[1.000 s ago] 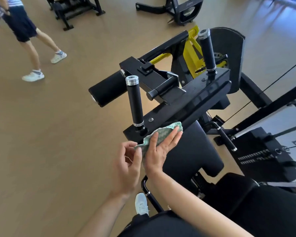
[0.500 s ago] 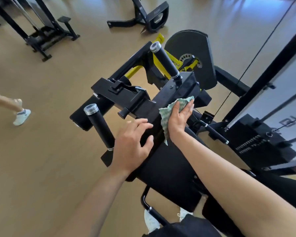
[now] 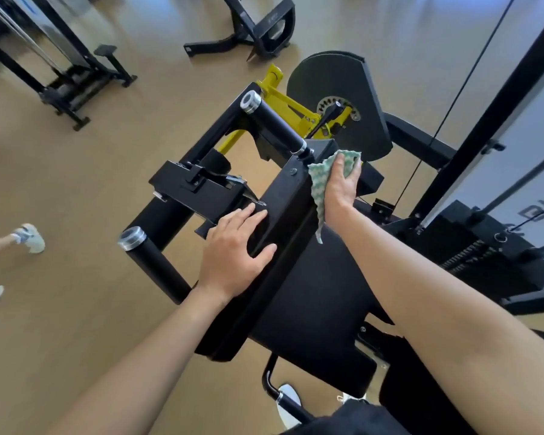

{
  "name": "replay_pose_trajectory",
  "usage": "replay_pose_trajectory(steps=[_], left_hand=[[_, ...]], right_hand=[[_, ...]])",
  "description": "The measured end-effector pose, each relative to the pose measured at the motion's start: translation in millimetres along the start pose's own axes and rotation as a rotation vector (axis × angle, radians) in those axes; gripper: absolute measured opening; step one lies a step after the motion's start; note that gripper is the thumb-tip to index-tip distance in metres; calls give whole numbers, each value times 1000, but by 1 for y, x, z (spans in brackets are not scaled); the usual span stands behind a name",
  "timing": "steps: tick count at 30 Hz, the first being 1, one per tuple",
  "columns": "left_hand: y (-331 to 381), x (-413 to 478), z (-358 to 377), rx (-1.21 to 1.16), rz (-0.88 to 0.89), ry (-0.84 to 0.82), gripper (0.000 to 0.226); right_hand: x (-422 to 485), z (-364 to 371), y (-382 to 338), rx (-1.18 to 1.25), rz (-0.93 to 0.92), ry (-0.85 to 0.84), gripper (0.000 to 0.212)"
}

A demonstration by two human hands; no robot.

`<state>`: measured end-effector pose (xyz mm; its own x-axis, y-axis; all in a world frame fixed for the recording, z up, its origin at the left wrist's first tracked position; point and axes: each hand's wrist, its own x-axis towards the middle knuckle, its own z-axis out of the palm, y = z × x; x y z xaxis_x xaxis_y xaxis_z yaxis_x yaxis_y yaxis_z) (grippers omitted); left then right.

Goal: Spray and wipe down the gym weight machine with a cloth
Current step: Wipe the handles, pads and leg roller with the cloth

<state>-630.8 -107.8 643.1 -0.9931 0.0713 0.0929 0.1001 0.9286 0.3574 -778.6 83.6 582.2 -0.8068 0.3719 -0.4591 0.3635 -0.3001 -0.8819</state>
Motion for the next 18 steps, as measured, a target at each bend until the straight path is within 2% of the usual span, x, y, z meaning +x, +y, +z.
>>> replay_pose_trajectory(steps=[6,12,18], left_hand=[[2,0,-1,-27,-22,9,60],[2,0,-2,-33,-32,9,61],[2,0,-2,-55,-46,1,61]], right_hand=[[-19,-3,15,160,54,-59,79],[-82,-2,55,254,171,-182,84],[-144,-7,92,311,311,-339,65]])
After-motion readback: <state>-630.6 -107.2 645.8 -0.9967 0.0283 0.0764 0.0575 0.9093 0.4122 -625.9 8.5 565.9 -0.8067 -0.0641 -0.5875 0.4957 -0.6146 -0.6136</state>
